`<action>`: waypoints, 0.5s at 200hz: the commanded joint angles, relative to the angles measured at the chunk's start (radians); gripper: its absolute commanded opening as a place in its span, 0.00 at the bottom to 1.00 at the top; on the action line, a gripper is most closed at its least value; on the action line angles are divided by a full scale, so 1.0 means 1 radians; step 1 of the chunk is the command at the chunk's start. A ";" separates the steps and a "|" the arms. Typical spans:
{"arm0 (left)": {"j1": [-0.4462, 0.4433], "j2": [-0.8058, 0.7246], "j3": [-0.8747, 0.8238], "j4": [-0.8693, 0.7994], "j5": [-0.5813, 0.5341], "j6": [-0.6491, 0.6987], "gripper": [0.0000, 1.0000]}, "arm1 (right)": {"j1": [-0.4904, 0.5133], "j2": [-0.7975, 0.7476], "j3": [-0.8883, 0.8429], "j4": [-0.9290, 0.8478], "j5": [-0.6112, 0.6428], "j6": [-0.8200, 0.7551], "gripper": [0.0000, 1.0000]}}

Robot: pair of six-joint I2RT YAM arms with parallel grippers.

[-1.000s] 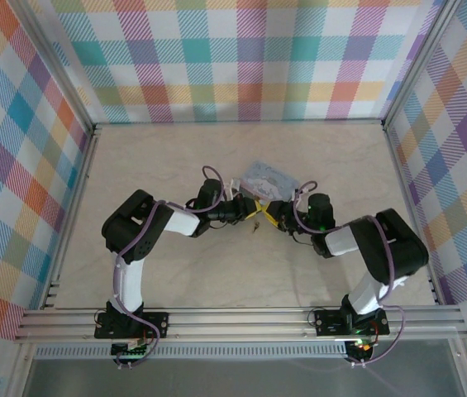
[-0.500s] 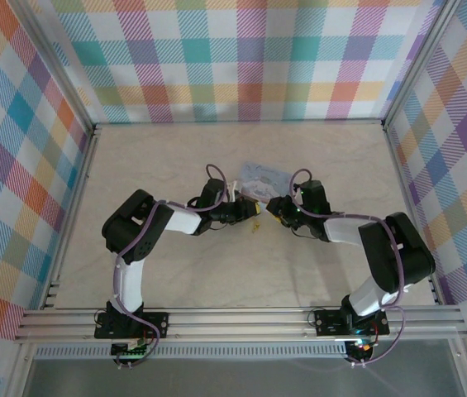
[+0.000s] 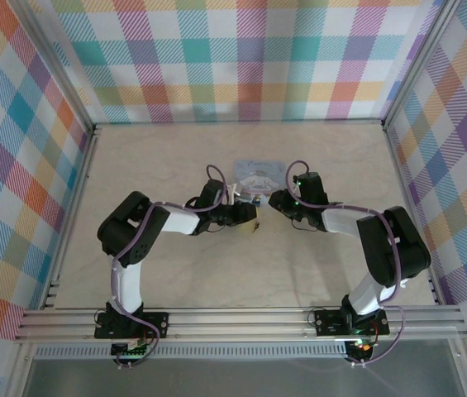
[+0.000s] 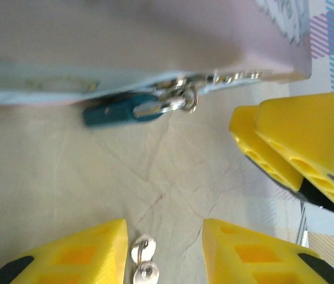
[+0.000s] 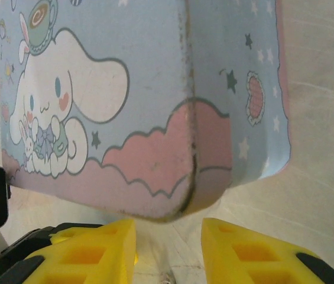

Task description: Unlock a padlock with a key

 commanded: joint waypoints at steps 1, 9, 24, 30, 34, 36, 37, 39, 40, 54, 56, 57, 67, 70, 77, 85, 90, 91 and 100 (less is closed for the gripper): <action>-0.015 -0.053 -0.051 -0.123 -0.038 0.015 0.40 | 0.023 -0.087 0.003 -0.096 0.012 -0.079 0.36; -0.015 -0.075 -0.062 -0.133 -0.051 0.023 0.41 | 0.034 -0.109 0.002 -0.127 0.026 -0.092 0.36; -0.015 -0.114 -0.088 -0.141 -0.073 0.032 0.43 | 0.060 -0.138 0.009 -0.198 0.053 -0.115 0.36; -0.015 -0.130 -0.099 -0.145 -0.081 0.035 0.43 | 0.072 -0.146 0.013 -0.222 0.065 -0.126 0.36; -0.015 -0.141 -0.107 -0.148 -0.085 0.038 0.43 | 0.082 -0.150 0.014 -0.236 0.074 -0.131 0.36; -0.015 -0.146 -0.109 -0.149 -0.088 0.039 0.43 | 0.085 -0.151 0.016 -0.243 0.080 -0.133 0.36; -0.016 -0.149 -0.113 -0.149 -0.090 0.040 0.43 | 0.088 -0.152 0.017 -0.248 0.082 -0.134 0.36; -0.016 -0.155 -0.116 -0.149 -0.092 0.041 0.44 | 0.093 -0.153 0.019 -0.255 0.087 -0.137 0.36; -0.016 -0.156 -0.118 -0.150 -0.093 0.041 0.44 | 0.096 -0.153 0.020 -0.259 0.090 -0.138 0.36; -0.017 -0.196 -0.148 -0.158 -0.118 0.049 0.44 | 0.125 -0.149 0.031 -0.300 0.121 -0.145 0.36; -0.017 -0.202 -0.152 -0.159 -0.122 0.049 0.44 | 0.129 -0.148 0.033 -0.302 0.123 -0.145 0.36; -0.017 -0.205 -0.154 -0.159 -0.124 0.049 0.44 | 0.131 -0.147 0.033 -0.303 0.124 -0.144 0.36; -0.017 -0.230 -0.172 -0.161 -0.142 0.051 0.44 | 0.148 -0.133 0.039 -0.314 0.136 -0.137 0.36; -0.016 -0.238 -0.179 -0.162 -0.146 0.051 0.44 | 0.154 -0.128 0.043 -0.319 0.140 -0.137 0.37; -0.017 -0.254 -0.189 -0.167 -0.157 0.050 0.44 | 0.169 -0.112 0.054 -0.331 0.153 -0.137 0.37; -0.017 -0.271 -0.201 -0.170 -0.168 0.049 0.44 | 0.188 -0.092 0.069 -0.347 0.170 -0.139 0.37; -0.017 -0.280 -0.211 -0.169 -0.175 0.048 0.44 | 0.200 -0.081 0.077 -0.352 0.177 -0.140 0.38; -0.017 -0.282 -0.212 -0.169 -0.176 0.047 0.44 | 0.201 -0.078 0.079 -0.352 0.177 -0.141 0.38; -0.017 -0.295 -0.226 -0.167 -0.183 0.044 0.44 | 0.215 -0.055 0.092 -0.360 0.188 -0.137 0.38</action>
